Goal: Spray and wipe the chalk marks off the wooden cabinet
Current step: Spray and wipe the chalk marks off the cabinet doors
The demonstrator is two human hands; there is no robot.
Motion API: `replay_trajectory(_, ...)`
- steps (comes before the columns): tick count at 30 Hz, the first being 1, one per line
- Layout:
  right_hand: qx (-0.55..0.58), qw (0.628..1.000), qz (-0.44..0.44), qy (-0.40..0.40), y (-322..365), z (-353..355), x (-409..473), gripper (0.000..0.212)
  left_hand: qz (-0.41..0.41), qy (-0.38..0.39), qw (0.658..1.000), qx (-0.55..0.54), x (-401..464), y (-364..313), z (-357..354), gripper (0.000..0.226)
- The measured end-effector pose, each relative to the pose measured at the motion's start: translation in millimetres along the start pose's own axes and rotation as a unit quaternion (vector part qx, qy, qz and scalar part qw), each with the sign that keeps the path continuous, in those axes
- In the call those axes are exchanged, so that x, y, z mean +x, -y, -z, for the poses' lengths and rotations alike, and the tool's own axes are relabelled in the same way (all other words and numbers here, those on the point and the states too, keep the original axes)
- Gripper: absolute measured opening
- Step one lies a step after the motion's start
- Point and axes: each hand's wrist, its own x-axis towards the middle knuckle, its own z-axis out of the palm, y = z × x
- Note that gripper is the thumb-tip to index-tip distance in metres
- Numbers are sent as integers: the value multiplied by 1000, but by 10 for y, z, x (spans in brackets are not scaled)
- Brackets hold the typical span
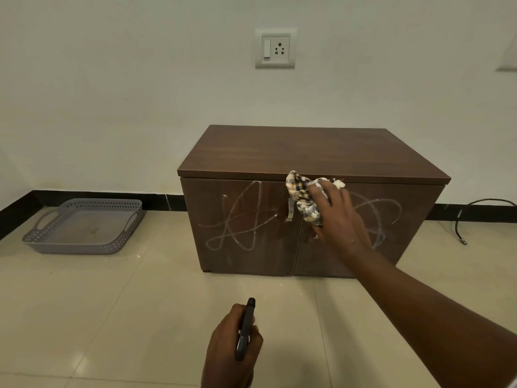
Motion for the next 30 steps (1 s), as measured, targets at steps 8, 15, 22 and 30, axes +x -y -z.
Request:
replay_trajectory(8,-27,998,47,16,213,-176,-78,74,20,-55,998,10,3,144,119,22)
replay_trajectory(15,-23,999,31,16,265,-259,-45,79,32,-79,996,-15,88,201,224,22)
replay_trajectory(22,-24,999,-21,-18,164,-255,-44,79,27,-28,999,-28,147,223,89,20)
replay_trajectory(30,-51,998,-3,23,49,-337,-370,84,6,-55,998,-27,275,-13,-44,16)
